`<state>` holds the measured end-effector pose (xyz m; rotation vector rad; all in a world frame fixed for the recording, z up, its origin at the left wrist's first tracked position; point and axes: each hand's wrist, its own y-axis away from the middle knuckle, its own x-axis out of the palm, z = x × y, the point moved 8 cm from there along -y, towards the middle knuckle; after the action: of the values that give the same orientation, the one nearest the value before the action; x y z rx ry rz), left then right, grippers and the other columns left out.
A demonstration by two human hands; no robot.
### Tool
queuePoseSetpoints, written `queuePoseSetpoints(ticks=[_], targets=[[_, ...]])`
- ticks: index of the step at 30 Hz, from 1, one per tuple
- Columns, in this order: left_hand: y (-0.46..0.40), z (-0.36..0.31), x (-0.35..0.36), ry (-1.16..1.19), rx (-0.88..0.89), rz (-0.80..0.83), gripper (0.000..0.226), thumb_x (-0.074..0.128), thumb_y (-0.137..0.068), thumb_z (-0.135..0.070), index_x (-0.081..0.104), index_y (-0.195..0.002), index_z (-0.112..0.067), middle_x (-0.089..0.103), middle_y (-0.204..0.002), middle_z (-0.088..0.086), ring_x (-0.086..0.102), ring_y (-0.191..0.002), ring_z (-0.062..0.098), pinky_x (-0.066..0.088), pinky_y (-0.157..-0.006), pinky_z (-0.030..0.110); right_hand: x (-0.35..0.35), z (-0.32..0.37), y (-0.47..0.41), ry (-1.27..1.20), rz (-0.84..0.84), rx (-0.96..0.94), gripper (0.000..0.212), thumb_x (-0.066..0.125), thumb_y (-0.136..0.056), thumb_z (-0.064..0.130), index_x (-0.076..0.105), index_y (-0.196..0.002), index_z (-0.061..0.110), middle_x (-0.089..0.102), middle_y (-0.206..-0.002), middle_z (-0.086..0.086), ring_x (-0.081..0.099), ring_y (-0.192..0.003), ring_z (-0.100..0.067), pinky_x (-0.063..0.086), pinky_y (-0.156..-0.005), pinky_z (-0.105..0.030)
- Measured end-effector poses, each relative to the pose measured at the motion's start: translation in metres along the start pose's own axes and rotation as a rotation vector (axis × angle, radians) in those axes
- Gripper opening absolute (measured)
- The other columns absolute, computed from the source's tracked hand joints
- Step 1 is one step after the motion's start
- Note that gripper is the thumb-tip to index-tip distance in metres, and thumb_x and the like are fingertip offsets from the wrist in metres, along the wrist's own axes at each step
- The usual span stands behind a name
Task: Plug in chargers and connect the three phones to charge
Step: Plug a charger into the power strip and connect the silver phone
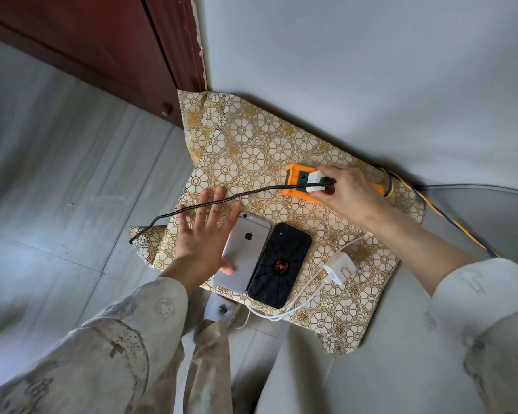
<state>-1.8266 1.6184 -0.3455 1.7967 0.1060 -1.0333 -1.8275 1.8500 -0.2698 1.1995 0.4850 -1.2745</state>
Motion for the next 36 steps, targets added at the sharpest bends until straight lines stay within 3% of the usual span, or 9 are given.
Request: queuePoseSetpoints(ticks=[5,19,25,29,32,34,36], targets=[[0.000,0.001,-0.001,-0.004,-0.011,0.011,0.140,0.071,-0.055,-0.063,-0.050,-0.116,-0.028,-0.049,-0.134,0.009,-0.041,-0.124,0.031,-0.006,-0.106,0.063,0.000,-0.003,-0.001,-0.088,0.001,0.039,0.048,0.072,-0.077,0.013,0.057,-0.121,0.003,0.063,-0.112,-0.014,0.062,-0.099,-0.025,0.047,-0.090,-0.027],[0.000,-0.003,-0.002,-0.016,-0.011,0.020,0.137,0.071,-0.056,-0.062,-0.043,-0.123,-0.025,-0.048,-0.134,0.010,-0.040,-0.124,0.031,0.001,-0.109,0.063,0.004,0.000,-0.006,-0.050,-0.044,0.007,0.043,0.069,-0.079,0.013,0.057,-0.119,-0.001,0.063,-0.111,-0.017,0.061,-0.098,-0.027,0.051,-0.090,-0.034],[0.000,-0.003,-0.004,-0.003,0.014,-0.018,0.135,0.070,-0.056,-0.062,-0.040,-0.126,-0.026,-0.047,-0.135,0.008,-0.036,-0.129,0.032,0.003,-0.109,0.064,0.010,-0.007,-0.004,-0.096,-0.033,0.059,0.053,0.069,-0.080,0.018,0.052,-0.128,0.005,0.061,-0.119,-0.014,0.059,-0.105,-0.027,0.048,-0.096,-0.040],[0.006,-0.005,-0.006,0.018,0.029,-0.024,0.129,0.068,-0.063,-0.061,-0.035,-0.132,-0.026,-0.044,-0.138,0.006,-0.029,-0.136,0.032,0.000,-0.111,0.059,0.018,-0.010,0.006,-0.200,-0.062,0.208,0.059,0.066,-0.083,0.019,0.041,-0.137,0.015,0.050,-0.135,-0.012,0.049,-0.123,-0.028,0.036,-0.107,-0.039],[0.019,-0.005,-0.008,0.091,0.066,-0.065,0.102,0.058,-0.079,-0.053,-0.017,-0.142,-0.024,-0.021,-0.154,0.005,-0.012,-0.143,0.028,0.003,-0.116,0.046,0.032,-0.005,0.030,-0.394,-0.134,0.386,0.069,0.062,-0.085,0.023,0.027,-0.144,0.015,0.042,-0.143,-0.010,0.043,-0.130,-0.025,0.035,-0.110,-0.046],[0.035,0.003,-0.017,0.272,0.069,-0.148,0.069,0.052,-0.088,-0.038,0.015,-0.144,-0.023,0.009,-0.157,0.003,0.012,-0.143,0.021,0.022,-0.114,0.042,0.041,0.003,0.053,-0.479,-0.219,0.489,0.066,0.057,-0.089,0.026,0.024,-0.144,0.013,0.041,-0.143,-0.011,0.041,-0.131,-0.025,0.036,-0.109,-0.043],[0.053,0.020,-0.034,0.457,0.035,-0.318,0.039,0.049,-0.090,-0.019,0.047,-0.129,-0.017,0.045,-0.140,0.006,0.044,-0.127,0.025,0.045,-0.096,0.045,0.049,0.019,0.073,-0.571,-0.279,0.542,0.051,0.053,-0.092,0.025,0.038,-0.137,0.007,0.052,-0.133,-0.012,0.050,-0.122,-0.022,0.041,-0.102,-0.030]])
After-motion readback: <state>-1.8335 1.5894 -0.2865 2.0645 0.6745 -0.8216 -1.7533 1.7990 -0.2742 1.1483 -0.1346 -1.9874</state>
